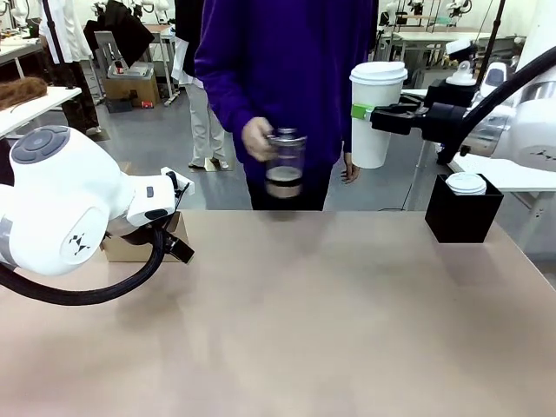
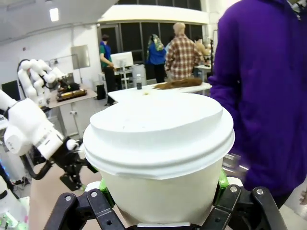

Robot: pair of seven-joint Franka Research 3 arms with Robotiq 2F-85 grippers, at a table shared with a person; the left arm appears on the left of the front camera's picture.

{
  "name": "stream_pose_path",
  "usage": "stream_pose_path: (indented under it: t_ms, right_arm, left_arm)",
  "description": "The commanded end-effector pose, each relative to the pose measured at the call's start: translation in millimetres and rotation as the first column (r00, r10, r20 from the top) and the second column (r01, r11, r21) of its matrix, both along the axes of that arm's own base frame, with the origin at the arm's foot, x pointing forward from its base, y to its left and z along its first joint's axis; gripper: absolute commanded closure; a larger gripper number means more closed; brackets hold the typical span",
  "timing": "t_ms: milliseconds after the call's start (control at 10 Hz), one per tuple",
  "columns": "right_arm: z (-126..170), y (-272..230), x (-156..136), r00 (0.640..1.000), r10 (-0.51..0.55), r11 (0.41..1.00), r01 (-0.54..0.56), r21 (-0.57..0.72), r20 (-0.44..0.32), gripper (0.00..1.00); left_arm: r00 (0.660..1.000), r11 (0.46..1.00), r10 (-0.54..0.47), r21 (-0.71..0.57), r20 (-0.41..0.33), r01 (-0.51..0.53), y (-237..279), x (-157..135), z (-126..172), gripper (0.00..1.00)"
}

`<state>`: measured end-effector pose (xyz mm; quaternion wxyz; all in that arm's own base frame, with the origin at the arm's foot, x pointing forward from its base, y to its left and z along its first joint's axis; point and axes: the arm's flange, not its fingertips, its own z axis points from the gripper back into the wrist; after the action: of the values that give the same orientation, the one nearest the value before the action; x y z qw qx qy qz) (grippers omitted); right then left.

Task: Pour a drink into a cup and package it in a carrier.
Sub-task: When a person places the Paper Cup Lid on the 600 ml Paper Cup , lift the 600 ml Paper Cup, then position the Cup Carrier in the center of the table.

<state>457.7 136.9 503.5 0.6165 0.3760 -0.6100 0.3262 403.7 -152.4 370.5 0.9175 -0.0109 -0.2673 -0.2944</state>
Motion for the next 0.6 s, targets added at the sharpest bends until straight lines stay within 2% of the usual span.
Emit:
stream_pose_path:
  t_ms: [0, 100, 200, 500]
  right_arm:
    - [2.5, -6.0, -4.4, 0.999, 0.000, 1.000, 0.001, 0.007, -0.038, 0.12]
    - [1.0, -8.8, -1.7, 0.999, 0.005, 0.999, -0.003, 0.044, -0.045, 0.12]
    - [4.1, 1.9, -8.1, 1.000, 0.004, 1.000, -0.004, 0.002, -0.004, 0.12]
    - [4.1, 1.9, -8.1, 1.000, 0.004, 1.000, -0.004, 0.002, -0.004, 0.12]
  left_arm:
    - [1.000, 1.000, 0.000, -0.002, 0.000, 0.000, 0.7, -0.1, 0.1, 0.00]
    - [1.000, 1.000, 0.000, -0.002, 0.000, 0.000, 0.7, -0.1, 0.1, 0.00]
    - [1.000, 1.000, 0.000, -0.002, 0.000, 0.000, 0.7, -0.1, 0.1, 0.00]
    - [1.000, 1.000, 0.000, -0.002, 0.000, 0.000, 0.7, -0.1, 0.1, 0.00]
